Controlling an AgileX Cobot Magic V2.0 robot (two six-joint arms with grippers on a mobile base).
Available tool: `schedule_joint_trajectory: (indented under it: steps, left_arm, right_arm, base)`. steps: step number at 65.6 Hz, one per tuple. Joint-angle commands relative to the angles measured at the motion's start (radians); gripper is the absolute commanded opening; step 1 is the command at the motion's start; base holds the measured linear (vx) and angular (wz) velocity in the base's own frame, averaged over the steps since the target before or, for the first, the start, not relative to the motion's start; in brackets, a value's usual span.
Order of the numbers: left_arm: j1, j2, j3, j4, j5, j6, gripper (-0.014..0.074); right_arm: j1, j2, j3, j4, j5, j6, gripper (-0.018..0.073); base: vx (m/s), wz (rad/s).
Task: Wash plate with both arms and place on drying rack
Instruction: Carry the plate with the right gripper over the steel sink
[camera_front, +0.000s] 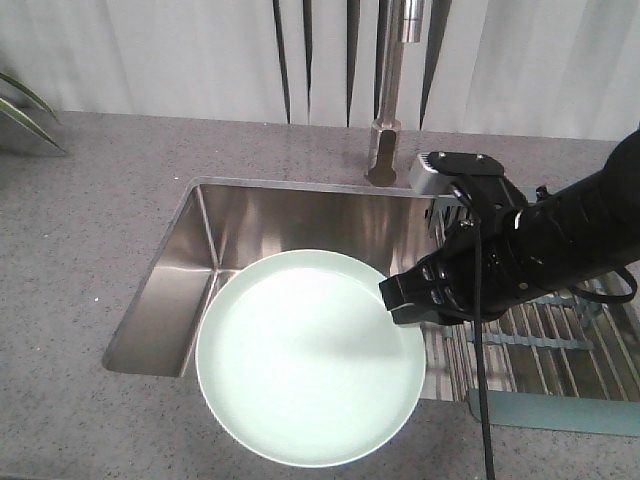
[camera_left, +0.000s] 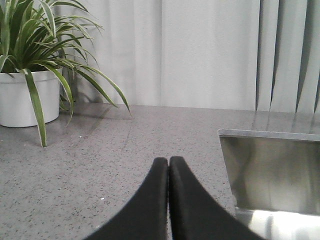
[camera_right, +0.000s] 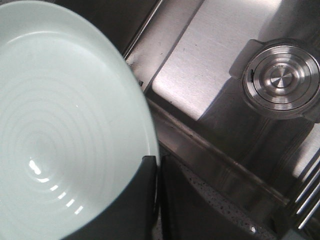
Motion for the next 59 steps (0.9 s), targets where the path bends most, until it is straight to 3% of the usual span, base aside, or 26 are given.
schedule_joint_trajectory:
  steps: [1, 59]
  left_arm:
    - [0.001, -0.014, -0.029, -0.01, -0.071, -0.005, -0.0006]
    - [0.001, -0.014, -0.029, -0.01, -0.071, -0.005, -0.0006]
  right_arm:
    - [-0.002, -0.034, -0.026, 0.032, -0.029, -0.007, -0.0001]
    - [-0.002, -0.034, -0.026, 0.032, -0.029, -0.007, -0.0001]
  base:
    - [0.06, -0.07]
    - [0.06, -0.05]
